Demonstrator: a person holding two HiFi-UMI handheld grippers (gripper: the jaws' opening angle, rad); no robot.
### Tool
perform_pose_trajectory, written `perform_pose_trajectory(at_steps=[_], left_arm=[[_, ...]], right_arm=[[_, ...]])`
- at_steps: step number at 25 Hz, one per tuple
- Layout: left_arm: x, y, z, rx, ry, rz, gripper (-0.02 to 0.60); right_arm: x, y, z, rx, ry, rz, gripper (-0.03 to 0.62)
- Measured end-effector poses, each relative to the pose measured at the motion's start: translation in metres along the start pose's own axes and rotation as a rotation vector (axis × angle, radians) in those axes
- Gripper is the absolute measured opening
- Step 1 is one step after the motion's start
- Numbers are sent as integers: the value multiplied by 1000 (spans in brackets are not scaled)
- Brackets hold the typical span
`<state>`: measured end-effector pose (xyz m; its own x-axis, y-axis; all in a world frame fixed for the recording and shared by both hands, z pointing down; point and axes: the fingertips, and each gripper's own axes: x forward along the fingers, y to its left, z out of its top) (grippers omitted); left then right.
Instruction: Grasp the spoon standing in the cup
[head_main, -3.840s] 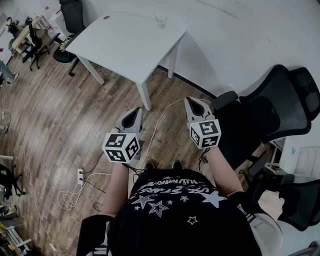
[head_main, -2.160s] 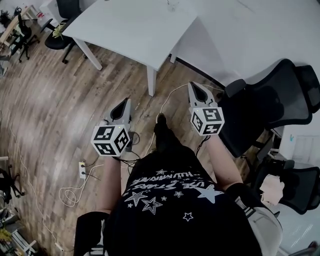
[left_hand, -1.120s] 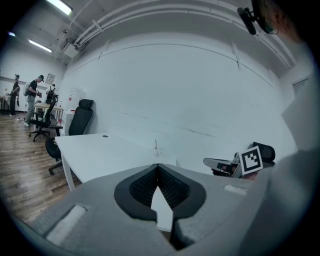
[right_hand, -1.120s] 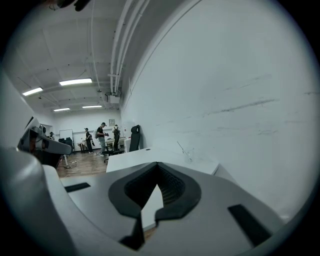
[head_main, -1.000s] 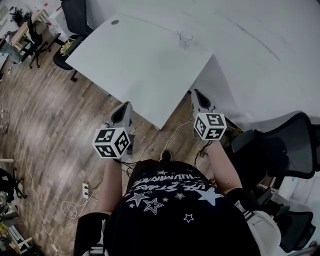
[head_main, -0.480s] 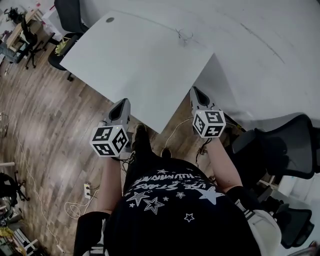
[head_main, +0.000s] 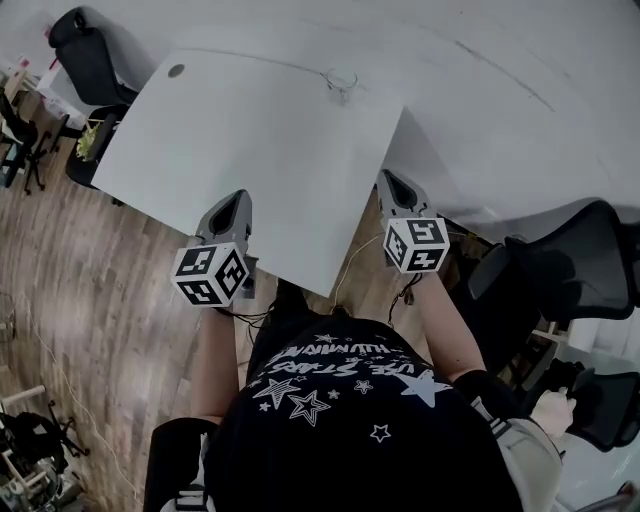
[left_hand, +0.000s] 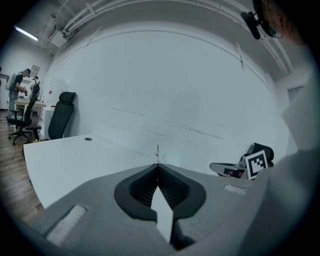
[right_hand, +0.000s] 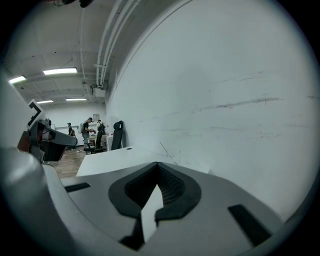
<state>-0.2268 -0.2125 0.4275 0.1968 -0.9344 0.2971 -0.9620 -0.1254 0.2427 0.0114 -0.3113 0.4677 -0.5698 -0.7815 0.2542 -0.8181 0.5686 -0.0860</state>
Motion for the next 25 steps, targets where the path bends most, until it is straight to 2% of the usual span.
perform_pose_trajectory(at_steps=[13,21,25], left_arm=[[75,43,41,24,23,-116,8],[110,55,60,28,19,-178,8],[121,62,63,4,16,-202,8]], right_arm=[[71,-9,23,-4,9,-101,9],[107,-6,38,-35,29,-111,9],[130,-1,43,-69,48,-104,9]])
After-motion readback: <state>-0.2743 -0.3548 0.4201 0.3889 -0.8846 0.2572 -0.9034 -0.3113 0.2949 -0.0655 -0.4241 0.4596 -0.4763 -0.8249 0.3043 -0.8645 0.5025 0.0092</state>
